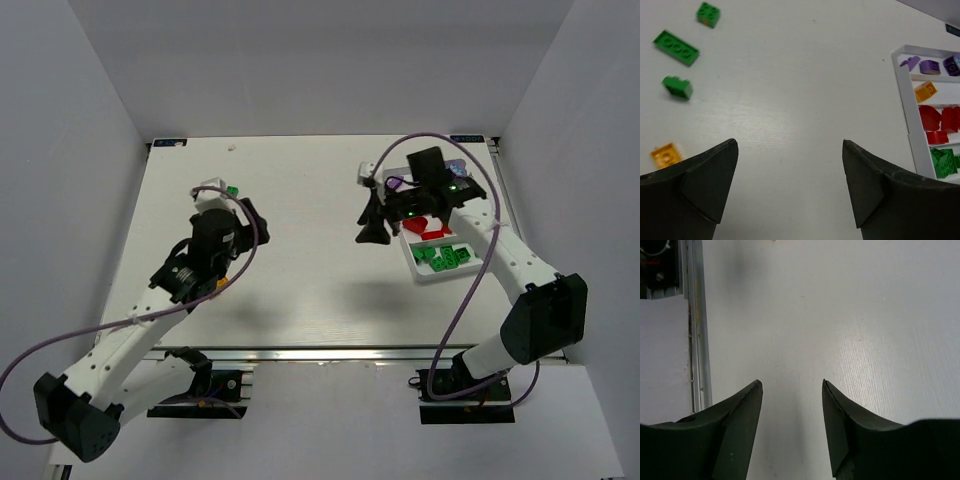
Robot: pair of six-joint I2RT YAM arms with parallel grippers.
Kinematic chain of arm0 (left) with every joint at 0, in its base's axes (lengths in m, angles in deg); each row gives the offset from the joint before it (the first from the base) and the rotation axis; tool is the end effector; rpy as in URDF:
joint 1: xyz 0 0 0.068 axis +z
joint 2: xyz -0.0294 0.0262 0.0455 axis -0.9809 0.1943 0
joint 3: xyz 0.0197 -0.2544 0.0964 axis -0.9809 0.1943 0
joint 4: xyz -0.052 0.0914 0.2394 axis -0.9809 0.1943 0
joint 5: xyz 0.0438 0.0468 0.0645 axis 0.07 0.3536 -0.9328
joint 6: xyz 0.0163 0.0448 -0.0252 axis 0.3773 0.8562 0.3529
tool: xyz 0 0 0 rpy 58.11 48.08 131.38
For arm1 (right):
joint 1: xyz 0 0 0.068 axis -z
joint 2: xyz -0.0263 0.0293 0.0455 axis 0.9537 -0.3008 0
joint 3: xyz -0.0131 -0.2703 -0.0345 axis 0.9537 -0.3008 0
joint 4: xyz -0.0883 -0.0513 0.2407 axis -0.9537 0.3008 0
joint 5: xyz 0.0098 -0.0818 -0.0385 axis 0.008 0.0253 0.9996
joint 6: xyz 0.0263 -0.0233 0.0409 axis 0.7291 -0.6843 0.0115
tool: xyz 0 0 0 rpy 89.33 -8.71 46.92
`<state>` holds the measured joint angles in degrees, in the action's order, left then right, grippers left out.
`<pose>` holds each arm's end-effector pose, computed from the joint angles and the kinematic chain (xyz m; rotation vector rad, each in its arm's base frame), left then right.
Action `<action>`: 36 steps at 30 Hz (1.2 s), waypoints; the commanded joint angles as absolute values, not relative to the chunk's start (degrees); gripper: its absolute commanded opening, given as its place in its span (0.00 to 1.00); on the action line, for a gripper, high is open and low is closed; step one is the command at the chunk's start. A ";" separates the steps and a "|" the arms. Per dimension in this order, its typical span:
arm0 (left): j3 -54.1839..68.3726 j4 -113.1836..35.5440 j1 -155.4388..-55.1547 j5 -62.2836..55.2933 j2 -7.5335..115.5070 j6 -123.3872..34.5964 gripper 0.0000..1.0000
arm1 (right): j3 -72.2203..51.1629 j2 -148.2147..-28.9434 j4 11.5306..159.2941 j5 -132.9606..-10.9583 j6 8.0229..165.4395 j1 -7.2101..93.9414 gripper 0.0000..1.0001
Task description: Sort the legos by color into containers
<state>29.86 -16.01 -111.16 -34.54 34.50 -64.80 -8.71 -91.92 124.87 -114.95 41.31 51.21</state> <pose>0.1910 -0.1047 0.3152 -0.2398 2.0054 -0.3093 0.2795 0.1383 0.3353 -1.4141 1.6557 0.8742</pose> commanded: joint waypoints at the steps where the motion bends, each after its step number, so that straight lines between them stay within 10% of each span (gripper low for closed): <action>1: 30.66 -0.70 -110.35 -42.15 30.10 -71.73 0.93 | -9.34 -92.05 120.43 -105.56 45.99 44.21 0.56; 5: 31.54 6.78 -110.26 -44.19 23.86 -80.78 0.80 | -10.40 -94.15 115.86 -96.67 52.73 35.33 0.56; 11: 27.77 14.25 -110.26 -47.69 14.80 -86.77 0.26 | -4.88 -104.15 110.31 -89.46 67.77 24.52 0.54; 14: 24.87 16.54 -110.26 -48.67 12.51 -86.61 0.27 | -1.11 -109.08 107.76 -85.96 76.12 19.16 0.54; 19: 21.43 19.97 -110.26 -49.46 9.79 -85.82 0.58 | 7.86 -119.53 106.53 -80.50 89.72 11.33 0.58; 36: 20.64 22.70 -110.26 -49.28 1.80 -86.69 0.61 | 44.79 -150.58 101.52 -61.42 105.40 6.75 0.66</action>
<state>21.88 20.80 -110.44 -47.46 3.79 -85.00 42.00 -148.60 104.15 -65.86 103.40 6.52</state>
